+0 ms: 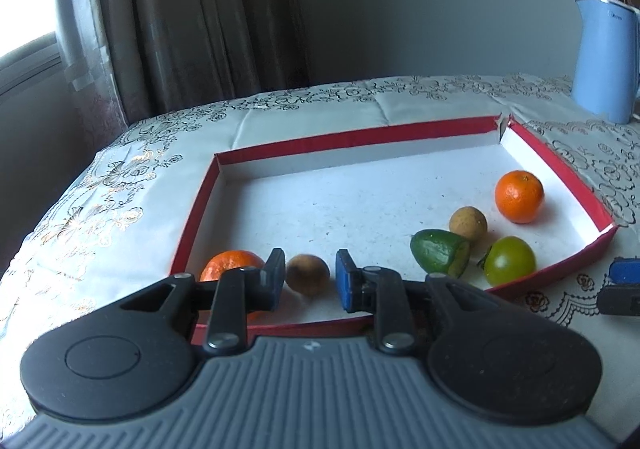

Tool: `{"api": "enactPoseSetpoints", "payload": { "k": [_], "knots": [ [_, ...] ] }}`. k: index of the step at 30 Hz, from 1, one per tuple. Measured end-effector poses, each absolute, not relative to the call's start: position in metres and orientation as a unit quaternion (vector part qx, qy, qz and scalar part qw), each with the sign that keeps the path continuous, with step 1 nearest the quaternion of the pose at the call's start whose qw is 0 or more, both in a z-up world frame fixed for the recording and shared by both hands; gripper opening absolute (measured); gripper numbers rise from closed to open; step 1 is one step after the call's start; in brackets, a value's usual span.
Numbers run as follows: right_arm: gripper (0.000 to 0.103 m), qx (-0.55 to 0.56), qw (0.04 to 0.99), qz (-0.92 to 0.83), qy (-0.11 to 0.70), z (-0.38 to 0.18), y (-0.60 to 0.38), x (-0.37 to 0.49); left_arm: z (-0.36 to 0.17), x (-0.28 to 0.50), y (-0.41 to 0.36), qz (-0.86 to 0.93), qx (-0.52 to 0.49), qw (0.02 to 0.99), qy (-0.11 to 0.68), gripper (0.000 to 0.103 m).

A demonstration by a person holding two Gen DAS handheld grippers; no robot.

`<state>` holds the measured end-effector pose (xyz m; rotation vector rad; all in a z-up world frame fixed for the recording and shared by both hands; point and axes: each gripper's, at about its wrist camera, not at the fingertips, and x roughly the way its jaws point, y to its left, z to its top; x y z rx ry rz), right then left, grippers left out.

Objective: Organize fruits
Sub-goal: 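Carry the kiwi into the red box and open the left gripper, then move the right gripper to the dark cut cucumber piece and close on it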

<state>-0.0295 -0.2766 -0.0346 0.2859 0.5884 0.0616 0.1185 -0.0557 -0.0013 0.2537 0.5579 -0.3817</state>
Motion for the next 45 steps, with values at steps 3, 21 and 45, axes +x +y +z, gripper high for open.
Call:
{"api": "enactPoseSetpoints", "payload": {
  "k": [3,21,45],
  "knots": [
    [0.044,0.141,0.946,0.031,0.289,-0.035,-0.277,-0.029,0.005,0.11,-0.047,-0.18,0.11,0.941,0.266,0.035],
    [0.044,0.142,0.947,0.029,0.288,-0.035,-0.277,-0.03,0.008,0.06,0.055,-0.035,0.045,0.96,0.273,0.083],
    [0.053,0.087,0.954,0.016,0.286,-0.029,-0.255,-0.036,-0.021,0.061,0.102,-0.002,-0.024,0.956,0.292,0.092]
  ]
}}
